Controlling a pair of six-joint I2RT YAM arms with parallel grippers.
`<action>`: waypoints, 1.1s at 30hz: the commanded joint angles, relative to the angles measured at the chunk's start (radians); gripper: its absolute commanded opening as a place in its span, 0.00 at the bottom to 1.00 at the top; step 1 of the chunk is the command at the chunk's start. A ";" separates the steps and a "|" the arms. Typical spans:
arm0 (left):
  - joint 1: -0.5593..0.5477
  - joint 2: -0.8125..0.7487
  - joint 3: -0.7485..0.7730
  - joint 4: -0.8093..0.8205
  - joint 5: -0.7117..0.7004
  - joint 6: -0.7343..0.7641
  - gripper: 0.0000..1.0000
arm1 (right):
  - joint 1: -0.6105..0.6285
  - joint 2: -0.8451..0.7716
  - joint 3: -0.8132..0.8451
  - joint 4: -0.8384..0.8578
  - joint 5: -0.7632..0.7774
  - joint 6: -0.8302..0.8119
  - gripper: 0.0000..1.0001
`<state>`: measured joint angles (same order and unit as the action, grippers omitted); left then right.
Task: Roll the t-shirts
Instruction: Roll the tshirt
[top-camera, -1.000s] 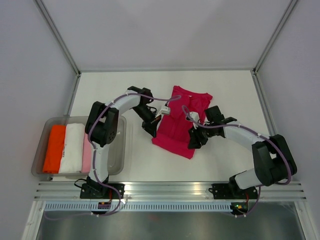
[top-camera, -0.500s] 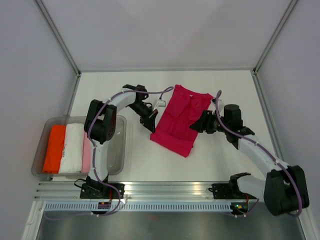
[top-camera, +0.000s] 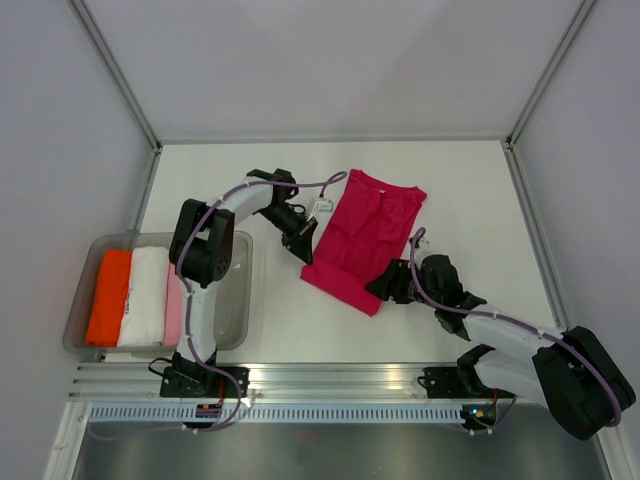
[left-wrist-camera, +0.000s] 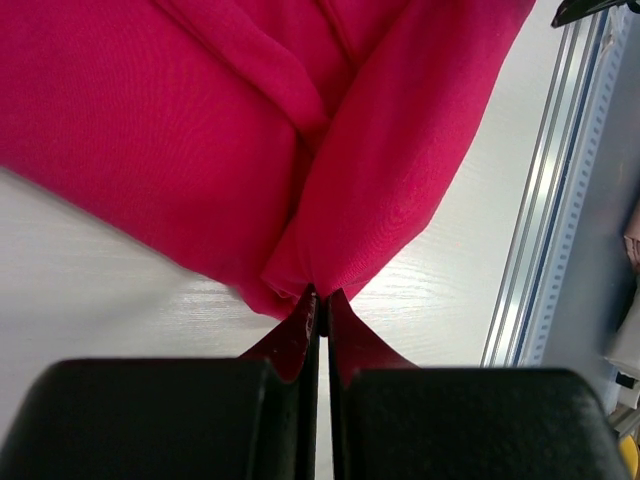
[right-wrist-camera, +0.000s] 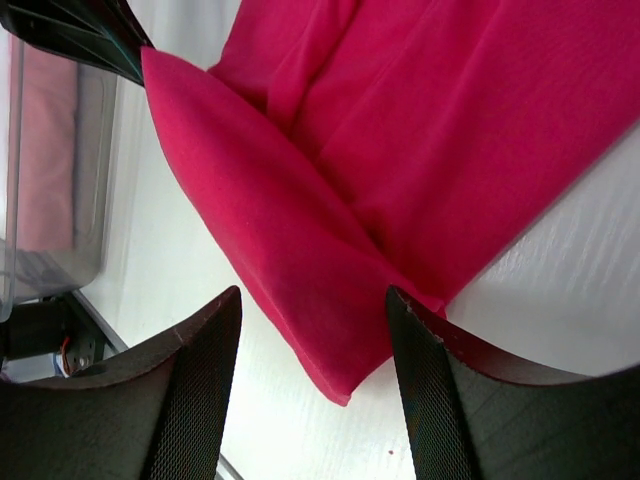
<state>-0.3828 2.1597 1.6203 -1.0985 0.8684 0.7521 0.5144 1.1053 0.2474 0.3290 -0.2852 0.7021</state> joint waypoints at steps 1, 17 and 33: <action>0.001 0.009 0.006 0.022 0.006 -0.022 0.02 | 0.004 -0.062 -0.016 0.052 0.058 -0.026 0.66; 0.004 0.023 0.010 0.029 0.003 -0.033 0.02 | 0.059 0.080 -0.082 0.229 0.034 -0.053 0.59; 0.019 0.020 0.010 -0.015 0.072 -0.040 0.46 | -0.112 0.071 -0.096 0.137 -0.256 0.076 0.00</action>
<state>-0.3706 2.1761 1.6161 -1.1030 0.8772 0.7444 0.4694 1.1347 0.1383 0.4694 -0.4164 0.7269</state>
